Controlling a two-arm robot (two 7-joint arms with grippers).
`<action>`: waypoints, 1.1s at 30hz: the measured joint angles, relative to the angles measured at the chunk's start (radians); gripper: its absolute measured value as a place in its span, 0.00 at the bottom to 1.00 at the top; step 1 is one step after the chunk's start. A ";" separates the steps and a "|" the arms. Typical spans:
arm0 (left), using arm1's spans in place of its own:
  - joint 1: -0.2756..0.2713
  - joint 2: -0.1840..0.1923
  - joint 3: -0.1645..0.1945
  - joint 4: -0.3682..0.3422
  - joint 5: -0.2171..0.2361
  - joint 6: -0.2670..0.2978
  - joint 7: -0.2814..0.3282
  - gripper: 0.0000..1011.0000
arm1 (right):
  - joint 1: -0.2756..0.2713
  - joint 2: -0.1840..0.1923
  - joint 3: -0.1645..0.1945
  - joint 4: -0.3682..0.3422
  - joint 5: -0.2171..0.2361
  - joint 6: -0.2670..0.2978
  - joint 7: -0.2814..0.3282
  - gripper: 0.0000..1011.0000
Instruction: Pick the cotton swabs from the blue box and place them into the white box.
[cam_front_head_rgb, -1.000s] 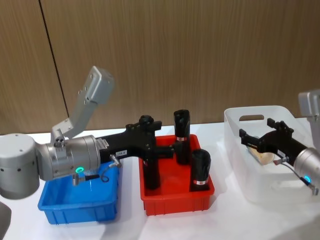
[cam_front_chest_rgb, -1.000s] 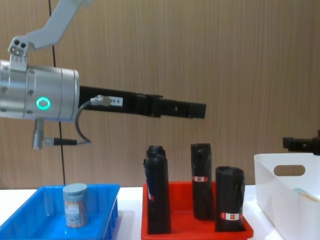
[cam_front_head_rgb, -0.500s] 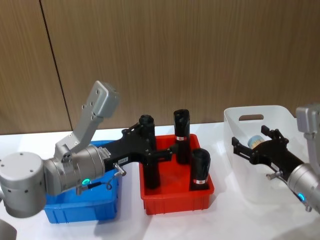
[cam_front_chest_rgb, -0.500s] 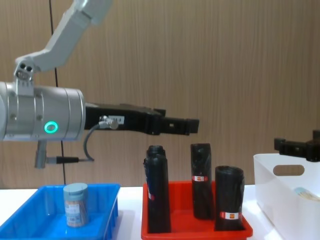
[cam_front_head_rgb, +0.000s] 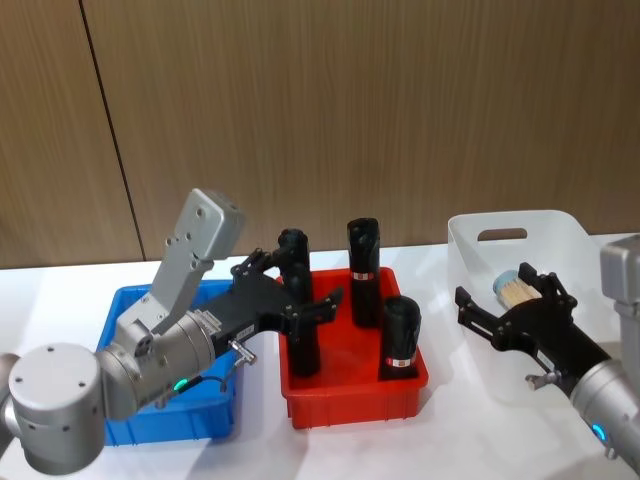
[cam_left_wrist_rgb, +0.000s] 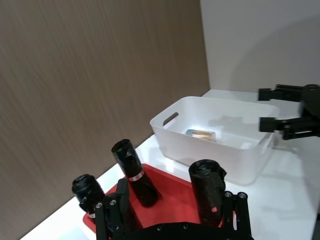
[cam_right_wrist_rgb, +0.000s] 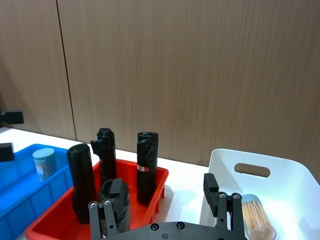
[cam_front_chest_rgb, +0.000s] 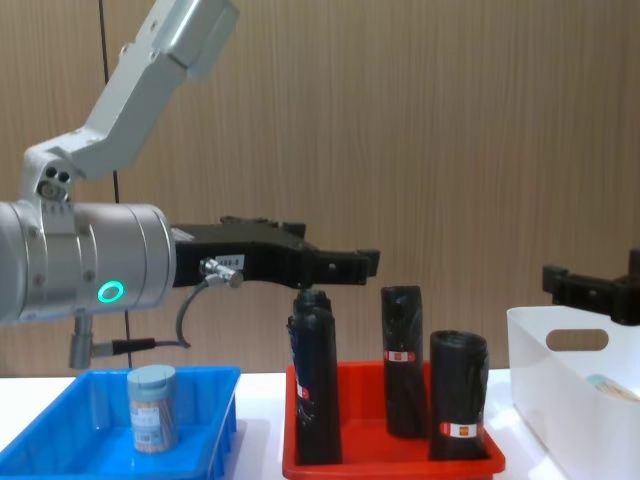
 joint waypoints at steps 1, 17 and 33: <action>0.004 0.000 0.001 -0.003 0.003 -0.004 0.011 0.99 | -0.014 -0.003 0.003 -0.016 -0.004 -0.005 -0.006 0.99; 0.087 0.003 0.020 -0.062 0.056 -0.091 0.220 0.99 | -0.088 -0.019 0.015 -0.097 -0.025 -0.027 -0.035 0.99; 0.164 0.005 0.039 -0.116 0.106 -0.173 0.417 0.99 | -0.089 -0.019 0.014 -0.097 -0.025 -0.027 -0.035 0.99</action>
